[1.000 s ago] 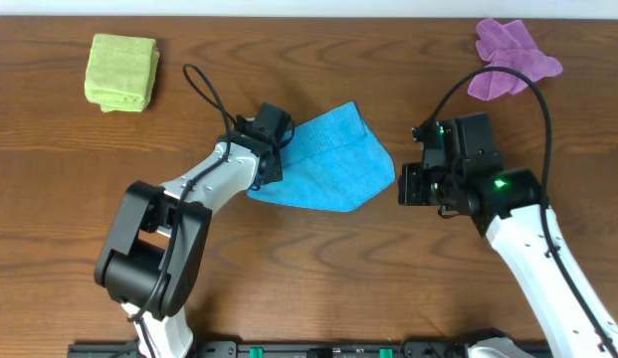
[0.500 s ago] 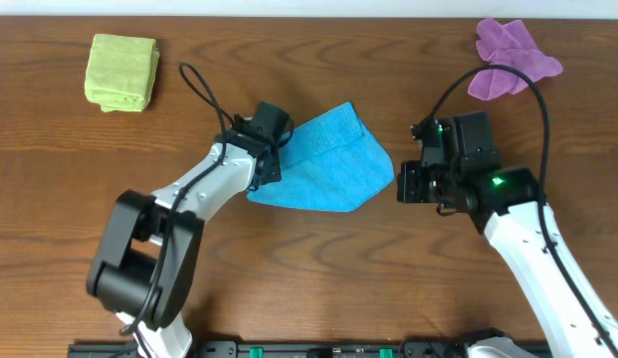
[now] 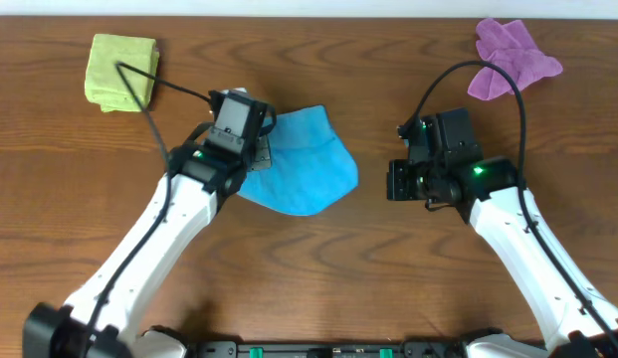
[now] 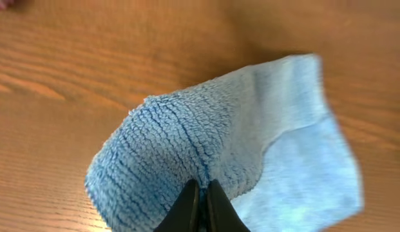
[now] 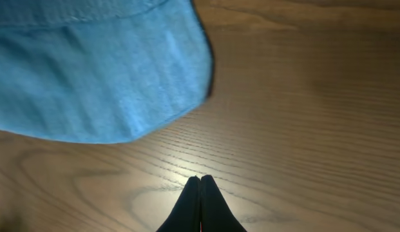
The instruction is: Fold the cloth
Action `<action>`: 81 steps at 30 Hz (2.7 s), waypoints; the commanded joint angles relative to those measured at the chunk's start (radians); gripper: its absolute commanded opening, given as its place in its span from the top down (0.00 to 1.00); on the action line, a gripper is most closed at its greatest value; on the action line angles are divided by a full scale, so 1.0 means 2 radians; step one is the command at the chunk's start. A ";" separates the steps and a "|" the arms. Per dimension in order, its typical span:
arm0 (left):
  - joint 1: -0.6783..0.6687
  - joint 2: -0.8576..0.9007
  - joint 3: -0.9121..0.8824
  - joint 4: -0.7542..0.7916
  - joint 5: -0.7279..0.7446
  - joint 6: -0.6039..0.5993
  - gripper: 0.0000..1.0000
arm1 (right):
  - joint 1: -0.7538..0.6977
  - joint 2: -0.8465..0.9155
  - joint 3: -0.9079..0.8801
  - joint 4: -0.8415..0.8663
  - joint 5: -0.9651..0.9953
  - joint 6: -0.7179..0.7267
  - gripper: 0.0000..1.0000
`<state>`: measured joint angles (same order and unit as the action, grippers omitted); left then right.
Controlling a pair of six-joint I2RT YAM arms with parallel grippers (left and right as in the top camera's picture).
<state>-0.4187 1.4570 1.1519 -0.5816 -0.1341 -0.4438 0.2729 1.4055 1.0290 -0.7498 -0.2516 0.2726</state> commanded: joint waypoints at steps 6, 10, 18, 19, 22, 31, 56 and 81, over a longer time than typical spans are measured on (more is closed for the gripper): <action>0.003 -0.034 0.004 -0.026 0.008 0.010 0.94 | 0.003 0.001 -0.002 -0.003 -0.044 -0.008 0.99; 0.003 -0.039 0.005 -0.027 0.036 0.009 0.95 | 0.003 0.001 -0.002 -0.011 -0.050 -0.008 0.99; 0.003 -0.046 0.006 -0.027 0.077 0.009 0.94 | 0.003 0.001 -0.002 -0.029 -0.050 -0.010 0.98; 0.003 -0.047 0.006 -0.027 0.076 0.009 0.94 | 0.003 0.001 -0.002 -0.029 -0.050 -0.010 0.98; 0.003 -0.048 0.006 -0.034 0.061 0.009 0.94 | 0.014 0.002 -0.002 -0.023 -0.054 -0.023 0.98; 0.015 -0.049 0.006 -0.080 0.002 -0.006 0.21 | 0.059 0.057 -0.002 0.078 -0.047 -0.024 0.75; 0.017 -0.049 0.006 -0.102 0.016 -0.007 0.13 | 0.033 0.279 -0.002 0.213 -0.151 0.038 0.46; 0.118 -0.049 0.006 -0.144 0.063 0.007 0.13 | -0.094 0.137 0.400 -0.149 -0.030 -0.047 0.98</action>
<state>-0.1867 1.3758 1.1522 -0.8669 -0.0349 -0.4435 0.0738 1.7275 1.7187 -1.0065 -0.3737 0.2466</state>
